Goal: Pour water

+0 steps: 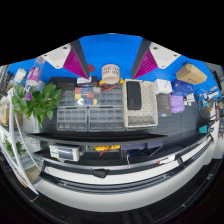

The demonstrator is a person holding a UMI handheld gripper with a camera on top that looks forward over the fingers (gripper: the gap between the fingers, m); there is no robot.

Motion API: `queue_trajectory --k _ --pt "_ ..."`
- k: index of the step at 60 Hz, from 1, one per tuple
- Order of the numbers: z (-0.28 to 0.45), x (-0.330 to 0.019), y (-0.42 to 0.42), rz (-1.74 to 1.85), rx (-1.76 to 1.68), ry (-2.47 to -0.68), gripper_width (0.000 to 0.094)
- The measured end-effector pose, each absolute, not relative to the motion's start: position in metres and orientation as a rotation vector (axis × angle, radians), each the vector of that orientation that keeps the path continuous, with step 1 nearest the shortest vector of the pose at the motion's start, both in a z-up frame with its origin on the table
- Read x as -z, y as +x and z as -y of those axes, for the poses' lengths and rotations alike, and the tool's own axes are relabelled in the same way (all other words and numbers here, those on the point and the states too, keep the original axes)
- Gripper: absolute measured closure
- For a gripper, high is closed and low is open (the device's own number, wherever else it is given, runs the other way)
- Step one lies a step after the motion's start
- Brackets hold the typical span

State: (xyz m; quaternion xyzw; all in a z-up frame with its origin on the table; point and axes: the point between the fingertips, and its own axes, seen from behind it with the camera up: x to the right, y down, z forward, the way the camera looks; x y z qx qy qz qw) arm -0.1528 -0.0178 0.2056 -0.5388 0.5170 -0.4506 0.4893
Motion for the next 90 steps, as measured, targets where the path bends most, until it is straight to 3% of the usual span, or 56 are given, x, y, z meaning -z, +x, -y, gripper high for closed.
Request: queue_trajectory --k 8,13,27,42,58,66,70,71,82,90 --pt "0.040 -0.180 -0.161 -1.272 1.079 -1.308 0.0071" --pt "0.084 -0.149 -0.179 -1.306 1.106 -1.289 0.0071" --pt "0.209 -0.108 -0.203 -1.459 1.229 -1.231 0.0070" --pt "0.310 -0.109 -0.171 -1.514 1.294 -1.154 0.0074" --pt "0.327 -0.119 -0.110 -1.419 1.266 -1.212 0.0082" --pt "0.325 -0.118 -0.091 -1.398 1.286 -1.267 0.0144" --pt "0.324 -0.117 -0.085 -1.388 1.291 -1.279 0.0297" --pt "0.324 -0.118 -0.084 -1.385 1.294 -1.278 0.0412" --pt "0.324 -0.118 -0.083 -1.405 1.298 -1.271 0.0582" --pt "0.318 -0.118 -0.079 -1.405 1.322 -1.304 0.0583"
